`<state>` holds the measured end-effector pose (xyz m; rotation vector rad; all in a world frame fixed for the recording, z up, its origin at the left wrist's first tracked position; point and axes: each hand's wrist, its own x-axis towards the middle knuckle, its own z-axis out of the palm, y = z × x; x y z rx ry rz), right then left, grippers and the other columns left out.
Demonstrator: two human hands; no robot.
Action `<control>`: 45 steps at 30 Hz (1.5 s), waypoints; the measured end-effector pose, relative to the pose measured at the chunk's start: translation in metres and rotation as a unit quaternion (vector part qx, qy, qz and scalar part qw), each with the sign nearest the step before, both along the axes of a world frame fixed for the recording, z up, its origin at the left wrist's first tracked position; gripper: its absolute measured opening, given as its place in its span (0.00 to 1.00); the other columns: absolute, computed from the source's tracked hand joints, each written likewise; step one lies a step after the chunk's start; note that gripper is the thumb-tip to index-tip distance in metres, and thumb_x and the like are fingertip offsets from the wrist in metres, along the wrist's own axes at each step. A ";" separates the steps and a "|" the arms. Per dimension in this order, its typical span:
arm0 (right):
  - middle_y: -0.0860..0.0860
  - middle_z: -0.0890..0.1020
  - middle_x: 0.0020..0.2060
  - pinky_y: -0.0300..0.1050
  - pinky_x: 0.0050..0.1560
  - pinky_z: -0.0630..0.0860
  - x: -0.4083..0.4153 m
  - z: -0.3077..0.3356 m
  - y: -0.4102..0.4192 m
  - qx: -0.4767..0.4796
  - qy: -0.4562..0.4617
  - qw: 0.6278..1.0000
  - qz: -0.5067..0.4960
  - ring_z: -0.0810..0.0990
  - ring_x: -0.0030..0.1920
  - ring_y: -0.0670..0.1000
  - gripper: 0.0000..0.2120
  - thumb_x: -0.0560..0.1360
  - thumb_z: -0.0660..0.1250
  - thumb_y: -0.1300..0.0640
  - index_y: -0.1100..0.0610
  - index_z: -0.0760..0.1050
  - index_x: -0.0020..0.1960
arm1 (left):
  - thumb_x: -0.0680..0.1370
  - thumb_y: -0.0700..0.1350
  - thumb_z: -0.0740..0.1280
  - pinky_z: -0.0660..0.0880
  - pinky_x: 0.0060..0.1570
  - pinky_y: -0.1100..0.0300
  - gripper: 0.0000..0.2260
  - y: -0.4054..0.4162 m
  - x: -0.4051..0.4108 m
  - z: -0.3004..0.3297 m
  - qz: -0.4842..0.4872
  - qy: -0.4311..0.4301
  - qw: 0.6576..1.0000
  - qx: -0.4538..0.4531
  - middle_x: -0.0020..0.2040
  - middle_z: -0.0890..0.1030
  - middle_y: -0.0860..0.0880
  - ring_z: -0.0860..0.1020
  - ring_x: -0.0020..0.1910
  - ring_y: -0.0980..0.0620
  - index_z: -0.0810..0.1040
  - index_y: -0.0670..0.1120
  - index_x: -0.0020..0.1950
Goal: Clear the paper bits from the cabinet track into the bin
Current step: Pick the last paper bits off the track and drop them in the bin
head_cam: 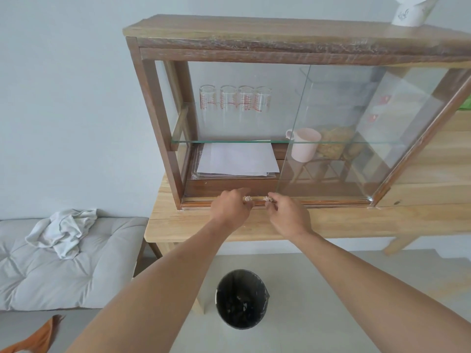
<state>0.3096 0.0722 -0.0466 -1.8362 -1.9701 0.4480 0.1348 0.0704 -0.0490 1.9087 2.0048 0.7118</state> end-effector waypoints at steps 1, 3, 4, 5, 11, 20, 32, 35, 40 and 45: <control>0.51 0.90 0.57 0.53 0.54 0.79 0.000 0.000 0.000 0.005 -0.021 1.000 0.000 0.84 0.62 0.61 0.19 0.85 0.63 0.48 0.46 0.80 0.74 | 0.80 0.55 0.69 0.80 0.50 0.50 0.14 0.001 0.000 -0.002 0.001 0.000 1.000 0.000 0.50 0.88 0.50 0.83 0.56 0.43 0.82 0.61 0.65; 0.52 0.90 0.56 0.53 0.53 0.79 0.000 -0.001 0.000 0.016 -0.044 0.999 -0.002 0.85 0.61 0.62 0.17 0.85 0.63 0.48 0.45 0.82 0.71 | 0.80 0.56 0.69 0.80 0.50 0.50 0.12 0.002 0.001 -0.005 0.003 0.001 1.000 -0.001 0.51 0.88 0.50 0.83 0.56 0.43 0.84 0.61 0.62; 0.51 0.90 0.55 0.52 0.52 0.79 0.000 -0.002 0.001 0.020 -0.046 0.999 -0.007 0.85 0.59 0.62 0.16 0.85 0.62 0.48 0.45 0.83 0.69 | 0.80 0.56 0.69 0.80 0.50 0.50 0.11 0.002 0.001 -0.006 0.006 0.002 1.000 -0.001 0.51 0.88 0.50 0.83 0.56 0.43 0.84 0.61 0.62; 0.51 0.90 0.53 0.52 0.51 0.78 0.000 -0.002 0.002 0.023 -0.044 0.999 -0.012 0.85 0.58 0.62 0.15 0.85 0.62 0.47 0.45 0.84 0.67 | 0.80 0.56 0.69 0.80 0.49 0.50 0.11 0.002 0.001 -0.007 0.010 0.002 1.000 0.001 0.51 0.87 0.51 0.83 0.55 0.43 0.84 0.61 0.61; 0.49 0.90 0.48 0.51 0.49 0.81 -0.003 -0.003 0.005 0.026 -0.001 0.999 -0.033 0.86 0.53 0.60 0.09 0.84 0.66 0.48 0.46 0.85 0.58 | 0.77 0.58 0.71 0.73 0.41 0.54 0.10 0.001 -0.002 -0.010 0.029 -0.020 0.999 0.008 0.46 0.87 0.51 0.83 0.51 0.42 0.85 0.59 0.56; 0.45 0.90 0.44 0.47 0.44 0.76 -0.002 -0.002 -0.014 0.032 0.049 0.998 -0.038 0.86 0.49 0.54 0.08 0.83 0.68 0.47 0.46 0.86 0.55 | 0.80 0.54 0.70 0.80 0.47 0.52 0.10 -0.021 -0.008 -0.006 0.025 -0.038 0.999 0.029 0.49 0.88 0.50 0.83 0.52 0.44 0.85 0.56 0.60; 0.43 0.84 0.35 0.47 0.41 0.78 0.007 -0.020 -0.074 -0.015 0.107 0.994 -0.012 0.85 0.39 0.54 0.09 0.84 0.67 0.45 0.46 0.85 0.55 | 0.81 0.56 0.70 0.80 0.47 0.54 0.12 -0.087 -0.007 -0.013 0.036 -0.076 0.996 0.003 0.26 0.80 0.56 0.83 0.43 0.52 0.85 0.56 0.62; 0.42 0.82 0.32 0.46 0.39 0.77 0.011 -0.029 -0.089 -0.018 0.103 0.994 -0.009 0.83 0.36 0.53 0.09 0.84 0.67 0.45 0.46 0.85 0.55 | 0.81 0.57 0.69 0.82 0.47 0.52 0.13 -0.105 -0.004 -0.017 0.033 -0.073 0.997 -0.005 0.27 0.81 0.56 0.82 0.42 0.51 0.85 0.55 0.62; 0.41 0.80 0.30 0.45 0.37 0.72 0.018 -0.047 -0.110 -0.026 0.094 0.995 -0.008 0.81 0.34 0.49 0.10 0.84 0.67 0.44 0.46 0.85 0.56 | 0.81 0.55 0.71 0.77 0.40 0.60 0.11 -0.127 -0.002 -0.032 0.029 -0.082 0.996 -0.012 0.27 0.79 0.58 0.79 0.34 0.58 0.86 0.53 0.59; 0.39 0.78 0.29 0.40 0.34 0.68 0.021 -0.067 -0.119 -0.049 0.091 0.995 -0.014 0.78 0.32 0.41 0.09 0.83 0.68 0.44 0.45 0.86 0.55 | 0.80 0.57 0.70 0.76 0.38 0.58 0.11 -0.137 -0.002 -0.052 0.031 -0.087 0.994 -0.058 0.30 0.78 0.59 0.81 0.38 0.52 0.86 0.56 0.60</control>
